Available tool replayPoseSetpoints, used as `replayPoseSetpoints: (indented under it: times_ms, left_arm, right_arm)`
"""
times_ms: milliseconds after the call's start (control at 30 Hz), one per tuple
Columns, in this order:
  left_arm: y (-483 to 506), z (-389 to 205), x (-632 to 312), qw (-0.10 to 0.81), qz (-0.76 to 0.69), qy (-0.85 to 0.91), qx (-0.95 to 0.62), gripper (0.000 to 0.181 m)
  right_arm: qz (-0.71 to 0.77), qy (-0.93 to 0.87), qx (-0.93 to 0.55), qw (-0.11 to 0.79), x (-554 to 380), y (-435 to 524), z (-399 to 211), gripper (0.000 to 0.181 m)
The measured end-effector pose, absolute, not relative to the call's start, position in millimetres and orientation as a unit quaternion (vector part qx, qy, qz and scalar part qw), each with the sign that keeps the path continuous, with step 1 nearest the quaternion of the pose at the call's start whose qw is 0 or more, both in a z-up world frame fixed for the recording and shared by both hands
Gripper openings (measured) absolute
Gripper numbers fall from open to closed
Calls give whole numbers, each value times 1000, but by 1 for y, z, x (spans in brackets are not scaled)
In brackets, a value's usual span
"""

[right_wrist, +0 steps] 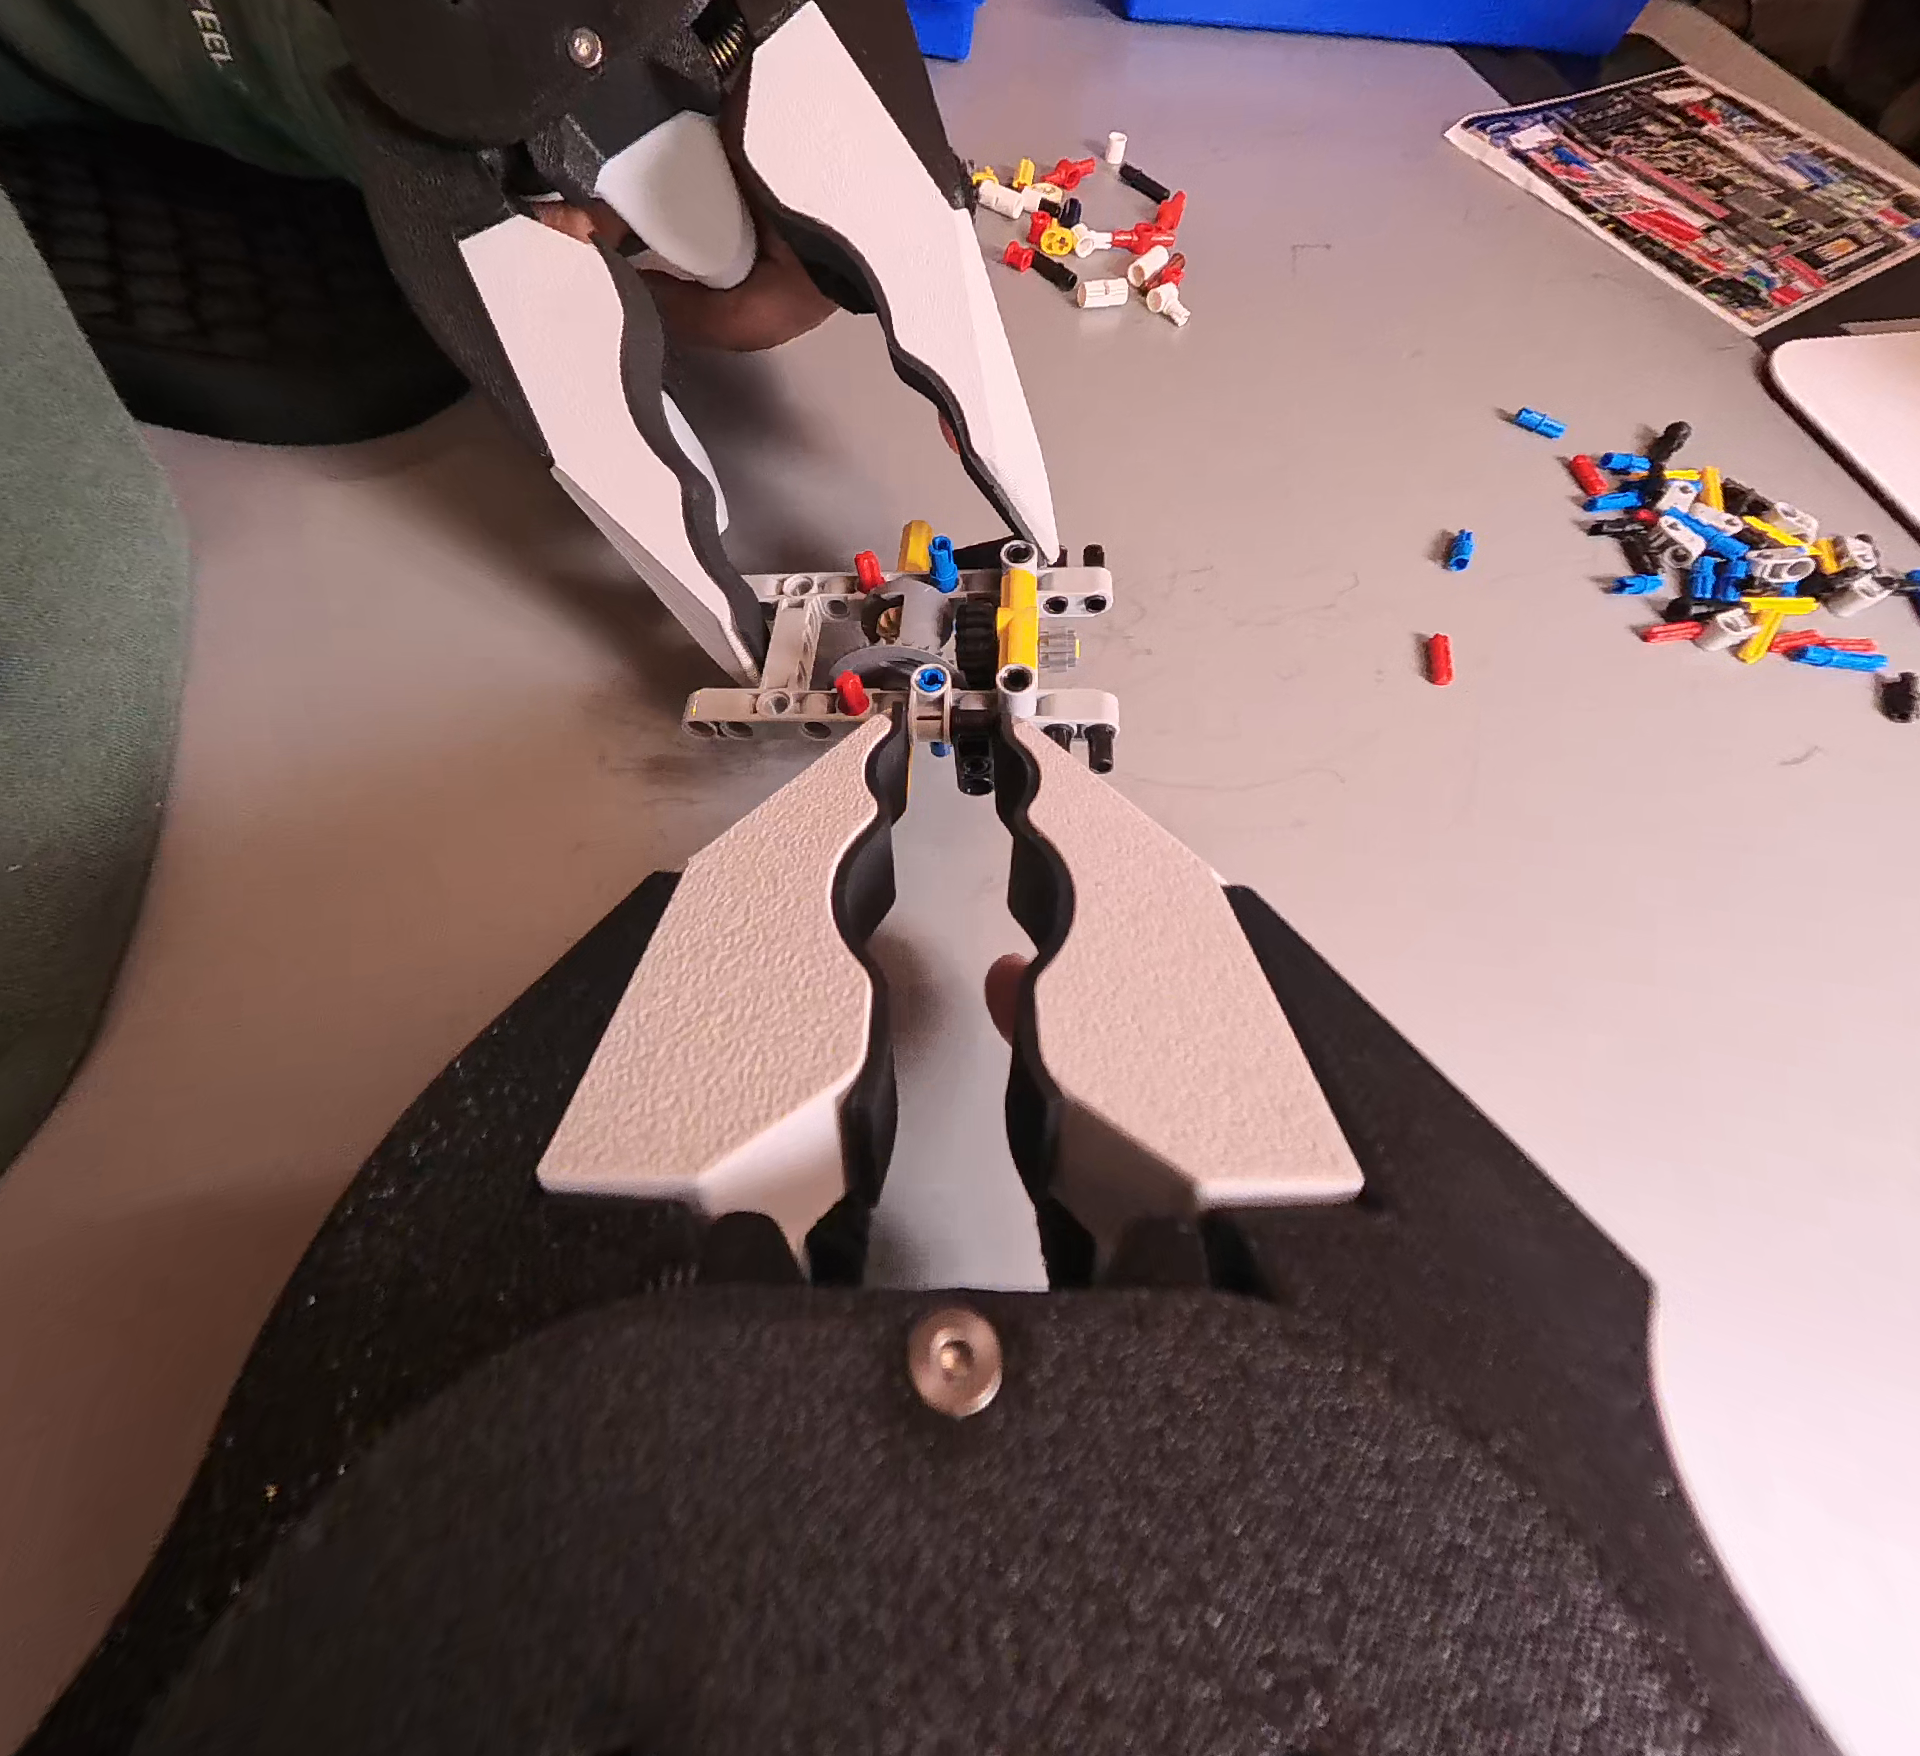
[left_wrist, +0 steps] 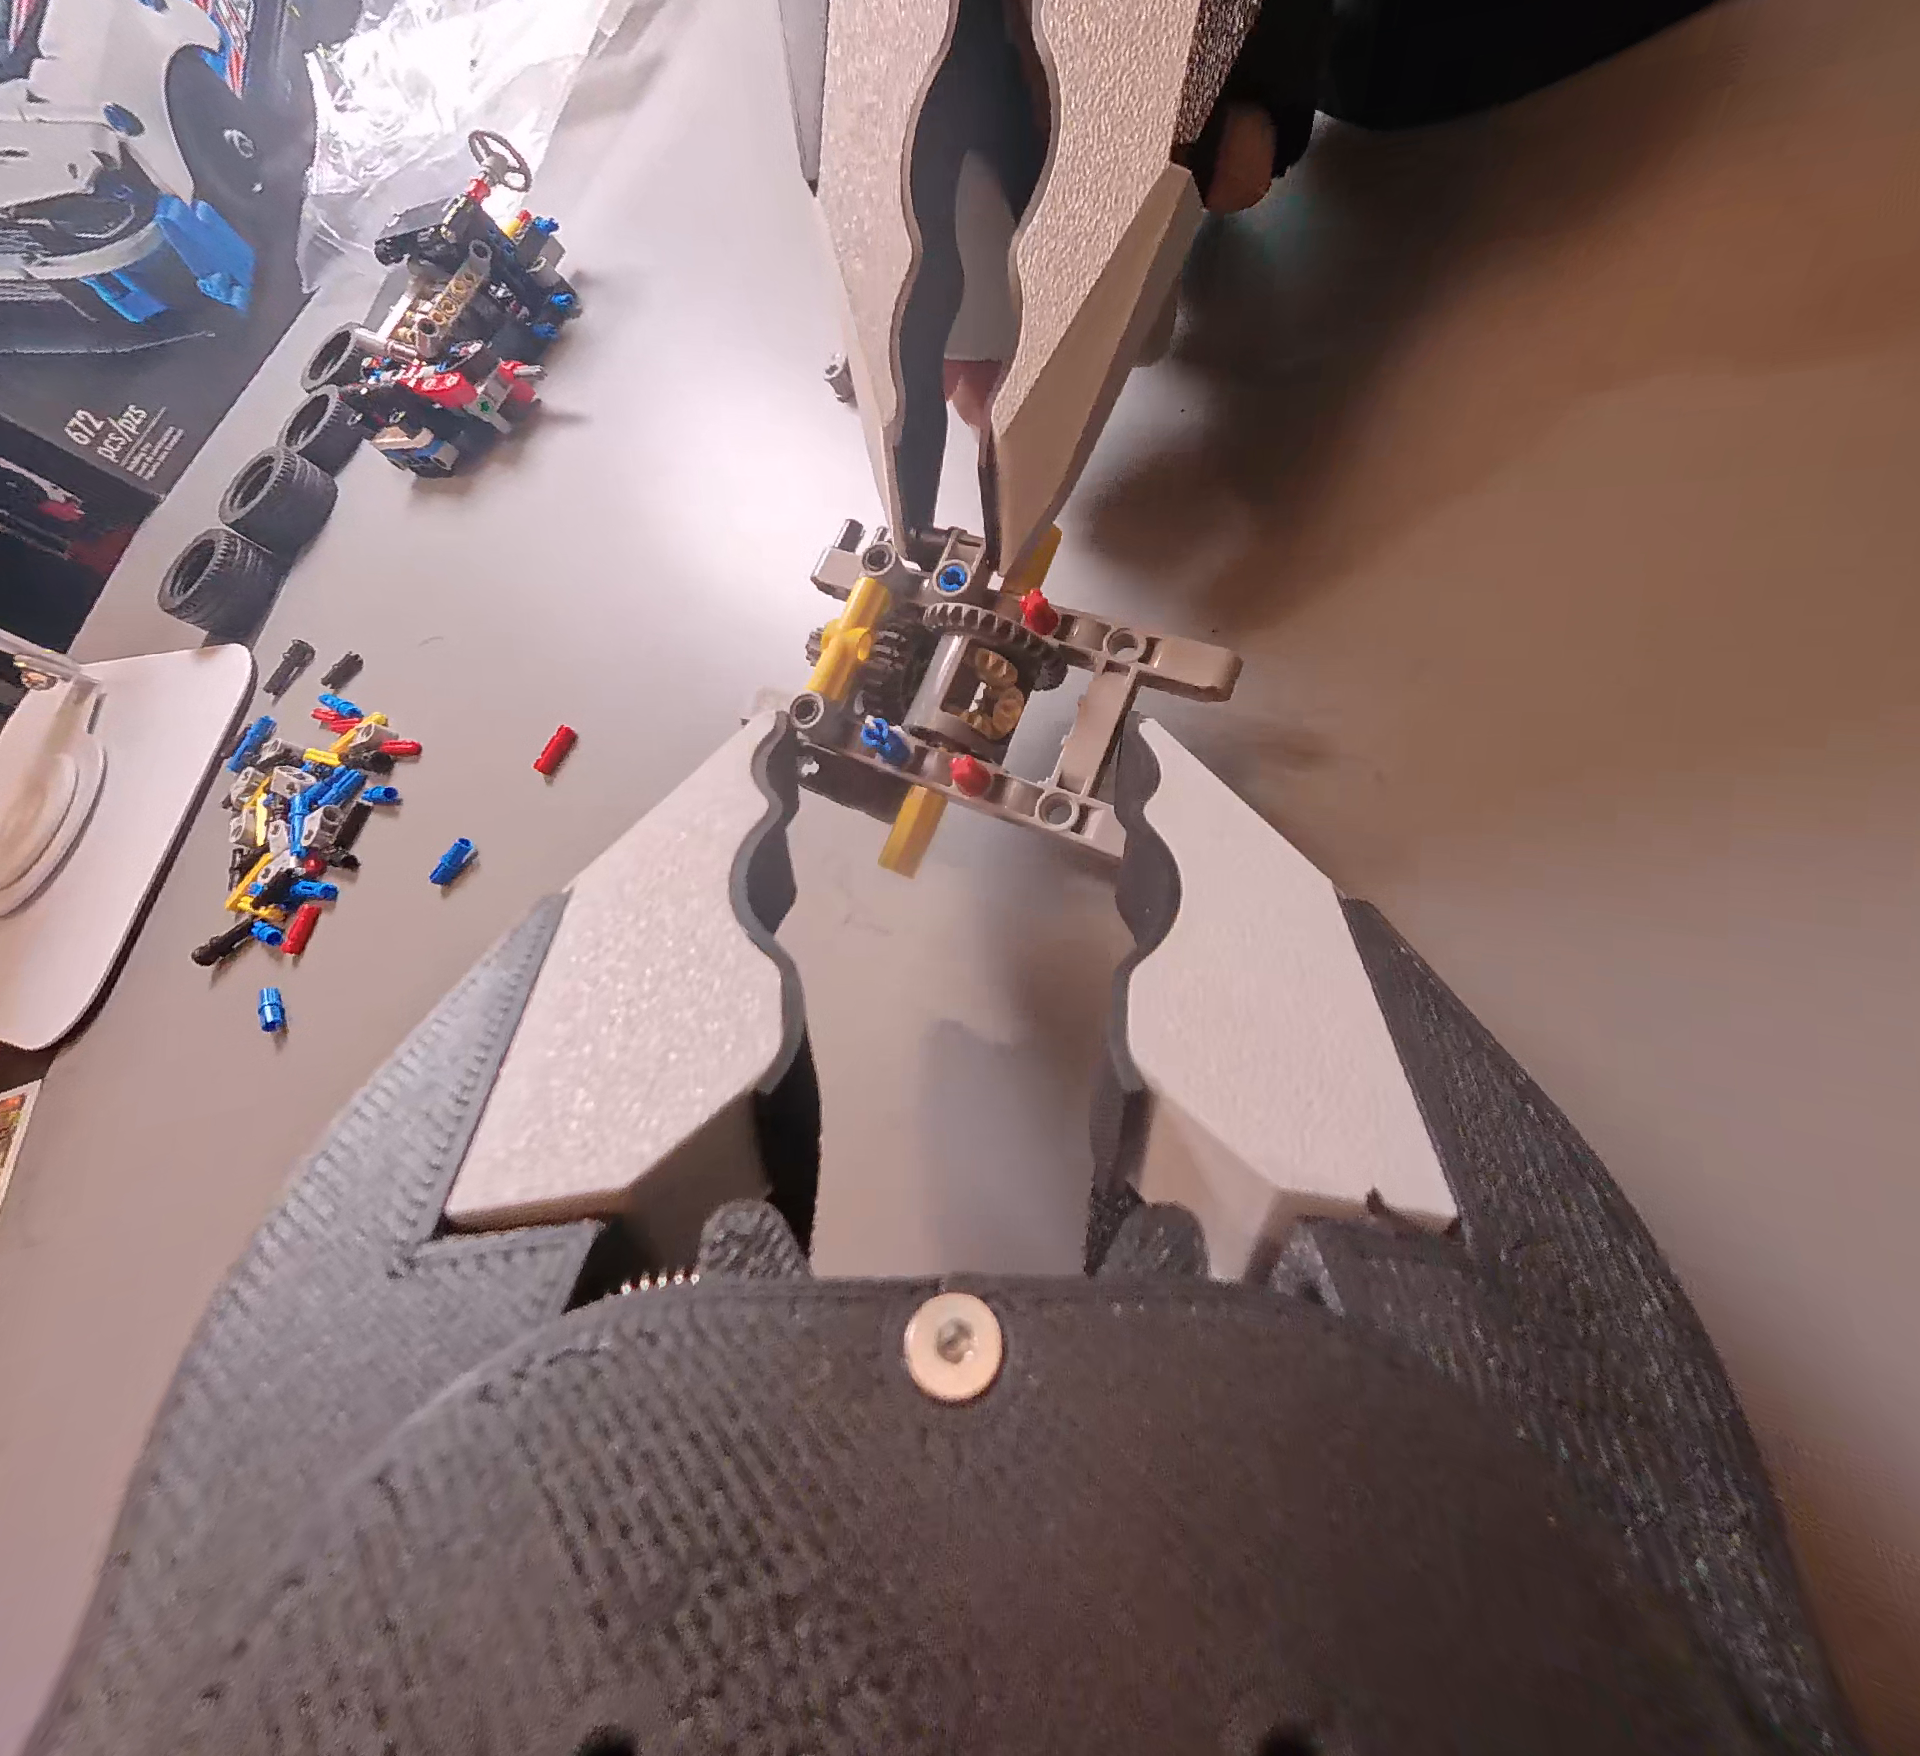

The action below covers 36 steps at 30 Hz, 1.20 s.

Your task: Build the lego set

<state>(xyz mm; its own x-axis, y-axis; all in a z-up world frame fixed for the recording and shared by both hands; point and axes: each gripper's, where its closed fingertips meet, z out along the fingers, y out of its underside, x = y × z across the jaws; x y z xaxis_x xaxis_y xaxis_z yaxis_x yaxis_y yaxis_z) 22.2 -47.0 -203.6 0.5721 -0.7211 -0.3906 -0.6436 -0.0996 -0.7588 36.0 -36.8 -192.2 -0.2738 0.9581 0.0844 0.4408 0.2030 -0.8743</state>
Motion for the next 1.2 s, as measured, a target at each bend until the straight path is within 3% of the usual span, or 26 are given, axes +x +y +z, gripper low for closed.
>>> replayPoseSetpoints:
  times_ms: [167, 300, 600, 833, 1200]
  left_arm:
    - [-46, -215, 20, 460, -32, 455, -762, 60]
    - [-44, -218, 13, 443, -44, 427, -787, 61]
    - [-44, -206, 11, 456, -108, 391, -793, 72]
    - [-51, -196, -24, 422, -274, 283, -816, 52]
    - [-45, -213, -19, 362, -306, 304, -827, 37]
  right_arm:
    - [375, -701, -515, 322, 37, -36, -203, 17]
    - [372, -704, -518, 313, 40, -34, -204, 30]
    - [338, -712, -520, 330, 38, -30, -209, 25]
    - [345, -713, -511, 333, 35, -36, -200, 27]
    - [286, -774, -463, 323, 29, -65, -207, 25]
